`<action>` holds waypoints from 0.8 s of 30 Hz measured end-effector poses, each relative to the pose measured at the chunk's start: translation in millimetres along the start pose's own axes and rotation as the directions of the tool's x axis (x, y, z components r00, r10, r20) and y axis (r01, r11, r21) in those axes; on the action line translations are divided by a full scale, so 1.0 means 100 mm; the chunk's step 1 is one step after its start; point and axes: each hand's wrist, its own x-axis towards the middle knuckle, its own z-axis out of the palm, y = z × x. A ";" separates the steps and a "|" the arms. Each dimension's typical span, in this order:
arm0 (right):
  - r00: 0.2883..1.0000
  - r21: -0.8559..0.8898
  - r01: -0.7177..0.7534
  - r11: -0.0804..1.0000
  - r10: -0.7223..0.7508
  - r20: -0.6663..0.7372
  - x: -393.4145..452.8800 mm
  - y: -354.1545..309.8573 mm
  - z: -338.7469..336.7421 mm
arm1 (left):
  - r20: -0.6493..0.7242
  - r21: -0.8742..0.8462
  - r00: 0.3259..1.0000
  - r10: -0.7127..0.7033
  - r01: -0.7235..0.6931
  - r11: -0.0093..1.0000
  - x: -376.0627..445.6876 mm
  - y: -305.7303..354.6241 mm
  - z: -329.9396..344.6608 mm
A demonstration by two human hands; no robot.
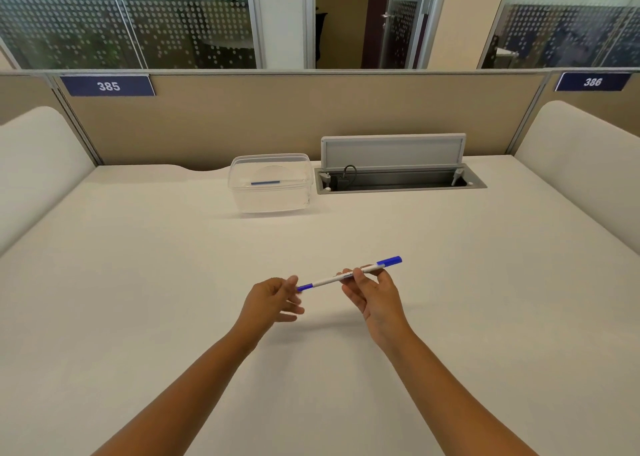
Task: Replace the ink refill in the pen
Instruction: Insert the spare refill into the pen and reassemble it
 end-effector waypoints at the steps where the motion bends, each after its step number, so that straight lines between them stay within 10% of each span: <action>1: 1.000 -0.002 0.003 1.000 -0.003 0.007 0.00 -0.01 0.00 | 0.007 0.027 0.999 -0.039 0.039 0.999 -0.01 0.01 -0.01; 24: 0.997 0.012 -0.065 0.998 0.065 0.038 -0.01 0.05 0.06 | 0.095 0.158 0.993 -0.072 0.056 0.986 -0.05 0.06 0.00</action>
